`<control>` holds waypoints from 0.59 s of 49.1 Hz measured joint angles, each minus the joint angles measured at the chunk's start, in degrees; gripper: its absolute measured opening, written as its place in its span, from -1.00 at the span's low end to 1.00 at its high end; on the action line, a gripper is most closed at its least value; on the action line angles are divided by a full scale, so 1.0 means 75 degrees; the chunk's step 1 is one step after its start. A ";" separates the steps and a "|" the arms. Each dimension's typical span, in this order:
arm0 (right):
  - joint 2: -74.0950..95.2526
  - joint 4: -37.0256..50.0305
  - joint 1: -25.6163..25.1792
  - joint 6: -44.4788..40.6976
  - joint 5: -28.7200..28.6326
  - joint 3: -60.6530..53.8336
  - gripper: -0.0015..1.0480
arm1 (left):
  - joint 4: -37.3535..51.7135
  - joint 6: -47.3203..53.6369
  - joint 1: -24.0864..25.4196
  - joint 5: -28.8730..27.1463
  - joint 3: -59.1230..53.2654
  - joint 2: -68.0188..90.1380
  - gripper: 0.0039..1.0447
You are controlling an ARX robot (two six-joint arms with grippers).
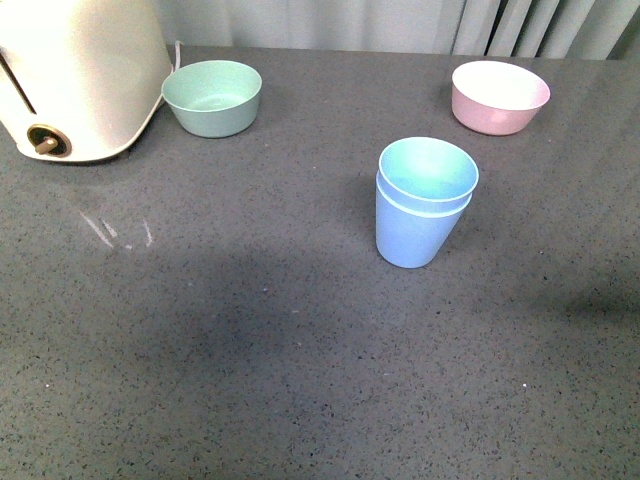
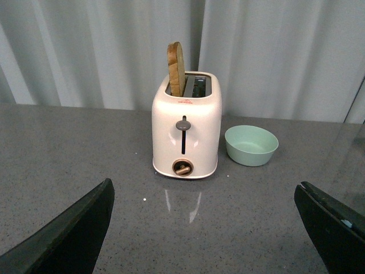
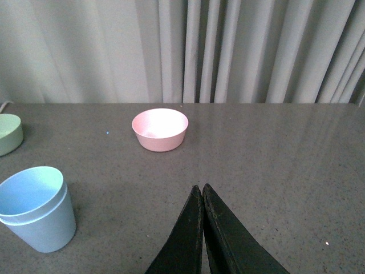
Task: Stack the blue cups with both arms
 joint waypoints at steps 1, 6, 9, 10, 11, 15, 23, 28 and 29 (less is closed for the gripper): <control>-0.0093 -0.0085 -0.0006 0.0003 0.0000 0.0000 -0.96 | 0.0000 0.0000 0.0000 0.0000 0.0000 0.0000 0.84; -0.0545 -0.0484 -0.0006 0.0003 -0.0012 -0.0003 -0.96 | -0.0003 0.0000 0.0000 0.0000 0.0000 0.0000 0.84; -0.0784 -0.0705 -0.0006 0.0000 -0.0009 -0.0003 -0.96 | -0.0003 0.0000 0.0000 0.0000 0.0000 0.0000 0.84; -0.0921 -0.0833 -0.0009 0.0000 -0.0009 -0.0003 -0.96 | -0.0003 0.0000 0.0000 0.0000 0.0000 0.0000 0.84; -0.1008 -0.0915 -0.0009 0.0003 -0.0009 -0.0003 -0.96 | -0.0003 0.0000 0.0000 0.0000 0.0000 0.0000 0.84; -0.1285 -0.1169 -0.0009 0.0003 -0.0009 -0.0006 -0.96 | -0.0003 0.0000 0.0000 0.0000 0.0000 0.0000 0.84; -0.1920 -0.1784 -0.0009 0.0000 -0.0009 -0.0006 -0.96 | -0.0003 0.0000 0.0000 0.0000 0.0000 0.0000 0.84; -0.2238 -0.2101 -0.0009 0.0003 -0.0009 -0.0006 -0.96 | -0.0003 0.0000 0.0000 0.0000 -0.0003 0.0000 0.84; -0.2331 -0.2192 -0.0009 0.0003 -0.0009 -0.0006 -0.96 | -0.0003 0.0000 0.0000 0.0000 0.0000 0.0000 0.84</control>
